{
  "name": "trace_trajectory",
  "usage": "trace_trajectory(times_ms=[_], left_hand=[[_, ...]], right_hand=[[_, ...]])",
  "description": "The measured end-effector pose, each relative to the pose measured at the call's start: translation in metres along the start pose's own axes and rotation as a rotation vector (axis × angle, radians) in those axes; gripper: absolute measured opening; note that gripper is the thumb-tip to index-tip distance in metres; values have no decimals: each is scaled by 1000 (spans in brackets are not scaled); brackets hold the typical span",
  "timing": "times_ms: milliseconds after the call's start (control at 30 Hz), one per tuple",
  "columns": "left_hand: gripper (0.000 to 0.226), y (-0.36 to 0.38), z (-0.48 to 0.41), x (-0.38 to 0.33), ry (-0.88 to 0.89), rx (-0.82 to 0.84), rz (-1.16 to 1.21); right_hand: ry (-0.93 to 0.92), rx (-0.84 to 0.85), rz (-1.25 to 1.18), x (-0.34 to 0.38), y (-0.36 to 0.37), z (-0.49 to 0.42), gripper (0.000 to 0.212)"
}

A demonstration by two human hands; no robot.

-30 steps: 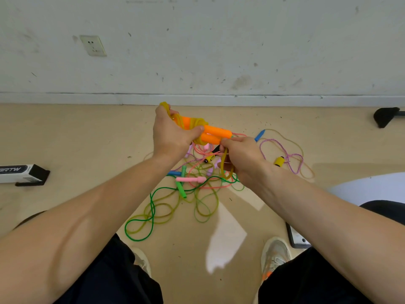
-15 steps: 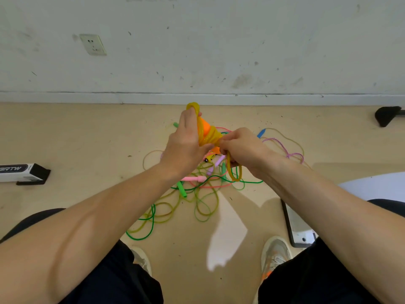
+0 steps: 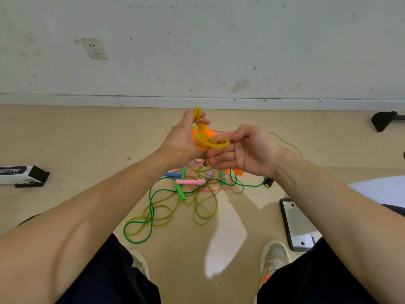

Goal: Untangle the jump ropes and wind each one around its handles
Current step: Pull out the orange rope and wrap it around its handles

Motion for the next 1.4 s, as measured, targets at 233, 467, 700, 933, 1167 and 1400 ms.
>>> trace_trajectory(times_ms=[233,467,700,933,1167,1400], left_hand=[[100,-8,4,-6,-18,35,130],[99,1,7,-6,-58,36,217],[103,4,9,-13,-36,41,197],[90,11,11,-19,-9,-63,146],[58,18,16,-28,-74,-137,392],[55,27,15,-32,-233,-115,859]], right_hand=[[-238,-36,387,8,14,3,9],[-681,-607,904,35,18,22,28],[-559,-642,671,27,6,16,30],[-412,-465,149,24,9,13,36],[-592,-698,522,22,4,3,59],[-672,-807,349,11,0,0,55]])
Point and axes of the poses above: each hand's wrist, its own z-axis away from the middle knuckle, its own y-axis out of the palm, x = y × z, the point moved 7 cm from there along -z, towards the middle knuckle, and after that the axes turned 11 degrees about y, right-handed, at the moved point
